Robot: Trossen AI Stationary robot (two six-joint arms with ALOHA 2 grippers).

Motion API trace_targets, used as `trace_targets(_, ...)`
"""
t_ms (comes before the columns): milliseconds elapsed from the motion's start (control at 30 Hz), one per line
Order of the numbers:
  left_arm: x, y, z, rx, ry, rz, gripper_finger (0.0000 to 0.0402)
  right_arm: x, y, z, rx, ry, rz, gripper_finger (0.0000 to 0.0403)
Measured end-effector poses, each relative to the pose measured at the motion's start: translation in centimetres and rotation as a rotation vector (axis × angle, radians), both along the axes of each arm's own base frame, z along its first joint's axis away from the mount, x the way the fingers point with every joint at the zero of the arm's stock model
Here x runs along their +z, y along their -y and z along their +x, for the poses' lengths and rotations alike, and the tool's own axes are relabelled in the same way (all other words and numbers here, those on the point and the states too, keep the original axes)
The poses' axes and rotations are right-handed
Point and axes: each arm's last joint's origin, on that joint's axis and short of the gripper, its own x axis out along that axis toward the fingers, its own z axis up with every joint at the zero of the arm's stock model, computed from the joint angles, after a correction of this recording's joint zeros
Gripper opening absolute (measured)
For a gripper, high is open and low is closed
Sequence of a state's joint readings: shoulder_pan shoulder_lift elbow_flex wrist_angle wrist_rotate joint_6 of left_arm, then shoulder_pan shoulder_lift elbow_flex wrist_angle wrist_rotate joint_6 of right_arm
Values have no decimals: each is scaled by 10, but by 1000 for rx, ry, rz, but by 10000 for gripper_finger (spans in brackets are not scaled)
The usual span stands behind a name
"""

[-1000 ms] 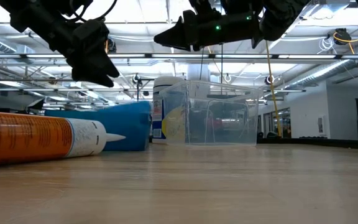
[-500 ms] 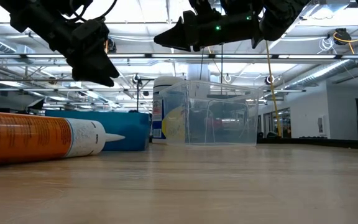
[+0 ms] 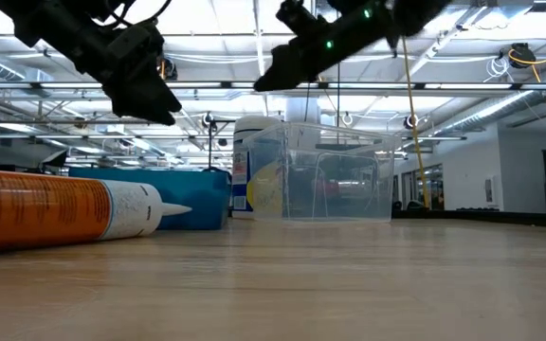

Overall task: Pick & place silicon tubes, Sealant and Lysol wipes
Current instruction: Adjust the transparent bin

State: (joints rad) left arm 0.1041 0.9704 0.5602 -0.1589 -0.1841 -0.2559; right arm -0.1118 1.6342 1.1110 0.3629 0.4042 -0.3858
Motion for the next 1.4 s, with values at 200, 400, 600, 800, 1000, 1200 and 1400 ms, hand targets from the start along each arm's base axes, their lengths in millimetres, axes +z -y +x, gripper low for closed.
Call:
trace_targets(200,17,-5,-14,23,83,65,256,32,23,-1,-73,-317,47,143)
trace_targets(400,24,-6,-21,77,114,106,263,23,57,-7,-41,-385,199,29)
trace_targets(600,23,-7,-21,81,99,110,268,5,70,-8,-5,-446,305,7)
trace_targets(800,20,-7,-22,81,70,106,257,-10,71,-20,-36,-660,300,1)
trace_targets(1000,19,-7,-23,82,56,102,260,-17,86,-41,-236,-827,260,0)
trace_targets(1200,19,-7,-23,81,55,104,270,-21,100,-59,-355,-871,385,0)
trace_targets(1400,19,-7,-23,81,55,103,262,-25,92,-73,-382,-984,524,0)
